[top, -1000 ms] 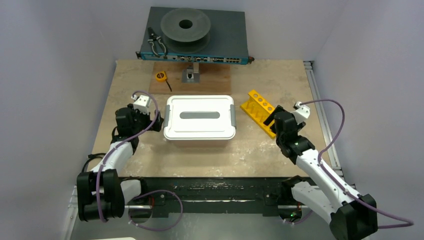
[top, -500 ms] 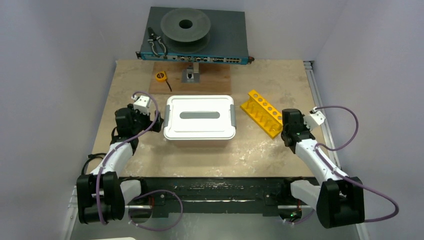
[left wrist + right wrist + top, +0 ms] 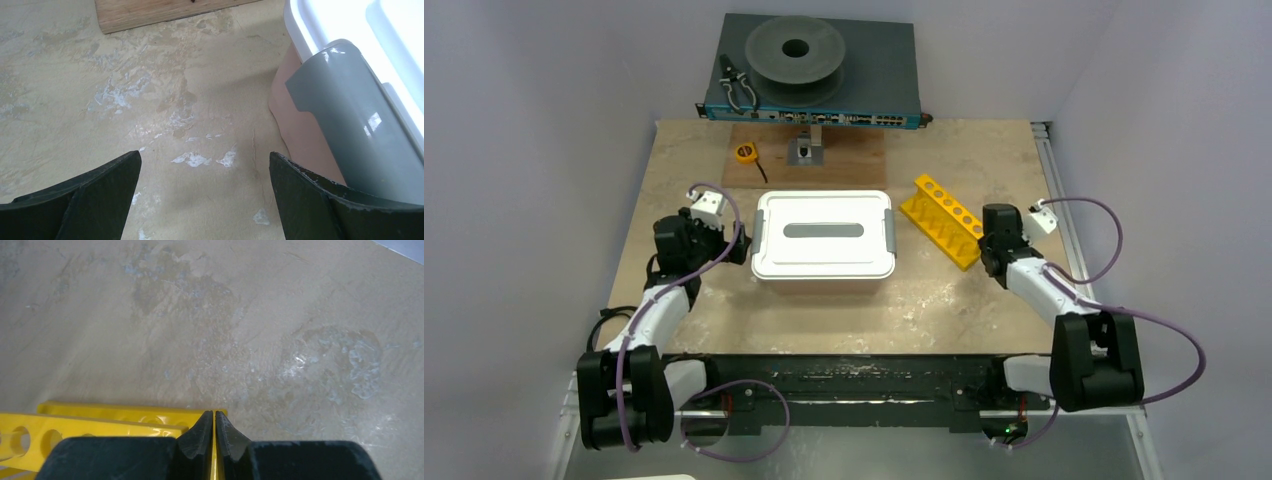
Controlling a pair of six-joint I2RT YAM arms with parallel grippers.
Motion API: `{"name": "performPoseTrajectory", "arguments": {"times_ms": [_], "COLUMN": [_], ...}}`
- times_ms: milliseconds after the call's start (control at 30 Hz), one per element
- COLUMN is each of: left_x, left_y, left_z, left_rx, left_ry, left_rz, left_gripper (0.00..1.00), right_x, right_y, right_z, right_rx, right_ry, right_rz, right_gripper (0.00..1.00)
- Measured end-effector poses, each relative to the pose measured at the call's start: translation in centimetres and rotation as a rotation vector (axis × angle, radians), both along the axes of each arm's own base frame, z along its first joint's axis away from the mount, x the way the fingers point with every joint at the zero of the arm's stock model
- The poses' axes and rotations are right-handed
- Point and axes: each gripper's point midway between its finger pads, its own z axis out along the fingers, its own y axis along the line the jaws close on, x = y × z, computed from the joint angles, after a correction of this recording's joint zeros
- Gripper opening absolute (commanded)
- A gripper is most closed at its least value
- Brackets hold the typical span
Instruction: Organize the chemistry lab equipment
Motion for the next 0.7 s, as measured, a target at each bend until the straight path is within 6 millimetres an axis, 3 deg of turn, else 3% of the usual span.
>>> {"name": "performPoseTrajectory", "arguments": {"times_ms": [167,333,500,633,700], "left_x": [0.1,0.2,0.1,0.0,0.0], "left_y": [0.0,0.0,-0.1,-0.1,-0.1], "left_z": [0.5,1.2,1.5,1.5,1.5], "left_rx": [-0.007,-0.014,-0.018,-0.020,-0.022], "left_ry": [-0.003,-0.013,-0.014,-0.012,-0.012], "left_rz": [0.004,0.009,0.011,0.010,0.009], "left_gripper": [1.00,1.00,1.00,1.00,1.00], "right_x": [1.6,4.2,4.4,4.4,4.2], "right_y": [1.9,6.9,8.9,9.7,9.5], "right_z": [-0.5,-1.2,-1.8,-0.3,1.6], "right_rx": [0.046,0.076,0.076,0.085,0.082], "right_ry": [-0.014,0.003,0.034,0.007,-0.035], "right_rz": [0.054,0.185,0.259,0.313,0.327], "right_gripper": [0.05,0.04,0.05,0.09,0.11]}}
